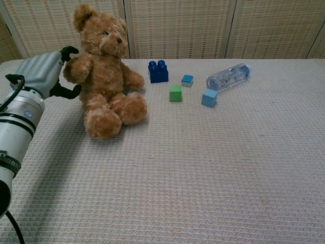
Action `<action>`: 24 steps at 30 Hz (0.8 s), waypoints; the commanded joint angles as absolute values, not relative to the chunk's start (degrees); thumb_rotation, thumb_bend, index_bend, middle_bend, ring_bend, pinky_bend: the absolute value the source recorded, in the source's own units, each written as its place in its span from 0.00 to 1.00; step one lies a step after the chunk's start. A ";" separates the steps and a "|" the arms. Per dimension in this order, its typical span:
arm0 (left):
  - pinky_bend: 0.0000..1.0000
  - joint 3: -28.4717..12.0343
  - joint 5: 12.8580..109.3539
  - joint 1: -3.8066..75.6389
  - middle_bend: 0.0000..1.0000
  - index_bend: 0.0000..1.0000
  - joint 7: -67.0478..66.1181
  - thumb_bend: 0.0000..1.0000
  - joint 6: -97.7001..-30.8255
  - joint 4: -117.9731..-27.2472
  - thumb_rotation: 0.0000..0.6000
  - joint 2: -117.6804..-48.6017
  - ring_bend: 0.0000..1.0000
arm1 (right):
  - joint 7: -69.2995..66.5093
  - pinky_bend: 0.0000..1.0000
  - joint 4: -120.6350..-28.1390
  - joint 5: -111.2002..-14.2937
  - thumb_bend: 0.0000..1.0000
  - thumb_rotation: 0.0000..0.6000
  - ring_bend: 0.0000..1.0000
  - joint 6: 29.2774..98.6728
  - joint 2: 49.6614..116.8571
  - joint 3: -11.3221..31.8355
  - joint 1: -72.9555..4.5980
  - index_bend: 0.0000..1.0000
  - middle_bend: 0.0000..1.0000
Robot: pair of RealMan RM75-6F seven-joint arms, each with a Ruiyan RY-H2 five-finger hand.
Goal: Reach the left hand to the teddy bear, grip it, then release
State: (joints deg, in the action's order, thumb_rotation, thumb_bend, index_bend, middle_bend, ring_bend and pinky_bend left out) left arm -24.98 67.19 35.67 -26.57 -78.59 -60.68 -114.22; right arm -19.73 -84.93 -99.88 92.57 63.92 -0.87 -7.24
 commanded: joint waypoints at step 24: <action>0.37 -28.73 57.17 35.46 0.14 0.02 -16.89 0.37 -75.62 -75.61 1.00 -112.59 0.16 | -19.15 0.22 -85.19 -99.51 0.16 1.00 0.00 91.55 63.96 -0.95 -7.58 0.00 0.10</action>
